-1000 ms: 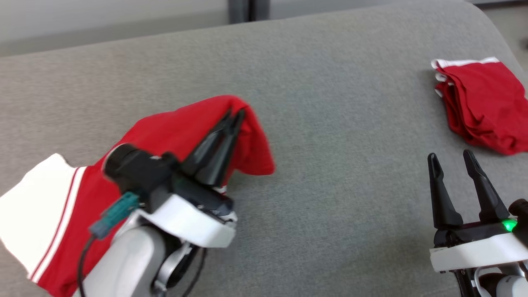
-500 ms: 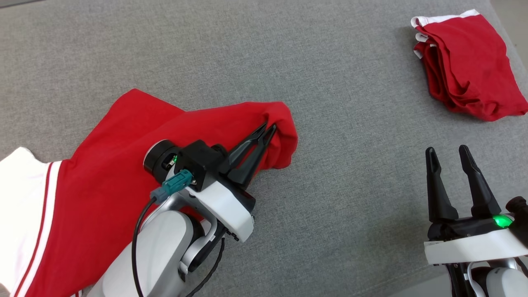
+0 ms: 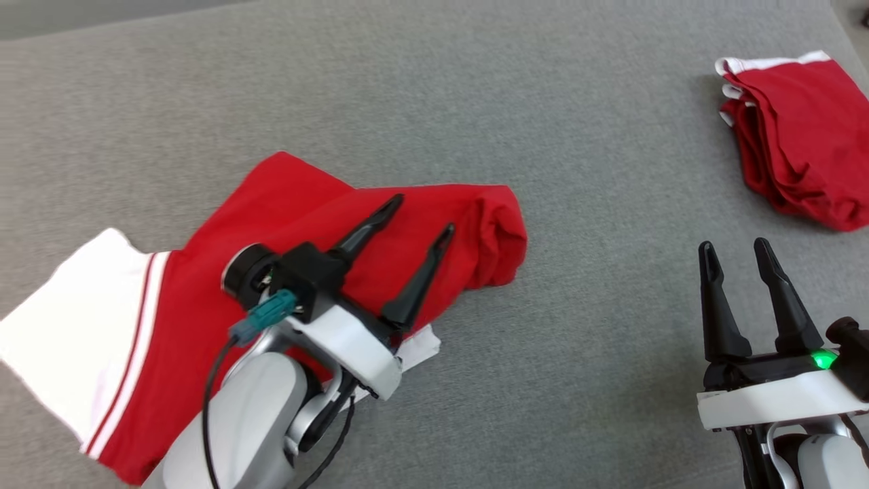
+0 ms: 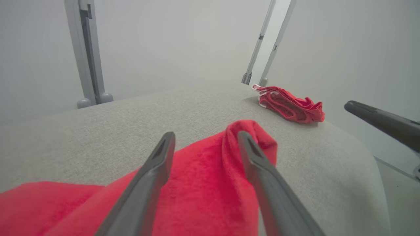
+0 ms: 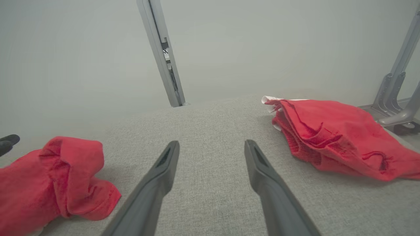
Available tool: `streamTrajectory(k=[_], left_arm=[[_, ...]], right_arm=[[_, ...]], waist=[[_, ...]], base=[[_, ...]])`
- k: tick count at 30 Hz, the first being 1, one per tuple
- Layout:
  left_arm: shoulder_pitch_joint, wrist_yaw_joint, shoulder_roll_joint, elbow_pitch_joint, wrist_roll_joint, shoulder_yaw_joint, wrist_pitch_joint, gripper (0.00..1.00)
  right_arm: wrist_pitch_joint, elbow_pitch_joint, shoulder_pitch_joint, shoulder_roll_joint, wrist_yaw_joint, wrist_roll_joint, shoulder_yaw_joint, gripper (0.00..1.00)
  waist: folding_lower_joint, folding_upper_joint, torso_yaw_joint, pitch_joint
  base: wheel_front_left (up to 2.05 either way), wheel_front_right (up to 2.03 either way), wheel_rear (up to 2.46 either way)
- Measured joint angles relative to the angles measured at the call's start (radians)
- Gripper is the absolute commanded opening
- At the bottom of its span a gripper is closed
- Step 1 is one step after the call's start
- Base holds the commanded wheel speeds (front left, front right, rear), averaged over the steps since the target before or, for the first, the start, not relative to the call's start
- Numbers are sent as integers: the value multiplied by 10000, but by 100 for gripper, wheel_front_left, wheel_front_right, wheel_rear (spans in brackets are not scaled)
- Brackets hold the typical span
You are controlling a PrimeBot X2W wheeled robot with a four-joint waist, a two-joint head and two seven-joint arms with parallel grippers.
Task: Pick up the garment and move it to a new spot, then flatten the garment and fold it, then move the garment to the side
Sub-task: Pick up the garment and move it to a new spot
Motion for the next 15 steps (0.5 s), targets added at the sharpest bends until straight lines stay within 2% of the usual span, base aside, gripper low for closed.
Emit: streamTrajectory(k=[7,15], left_arm=[[592,652,314,-92,-525,1097,-825,100],[1454,1068,961,-251,-1101,2617,-1473,100]], right_arm=[[274,-211,147,4,0,-209,-280,100],[734,-522,327,8,0,-600,-372,100]], waist=[[0,0,746,-587],[0,0,1561,-1135]], base=[[0,0,0],[0,0,0]])
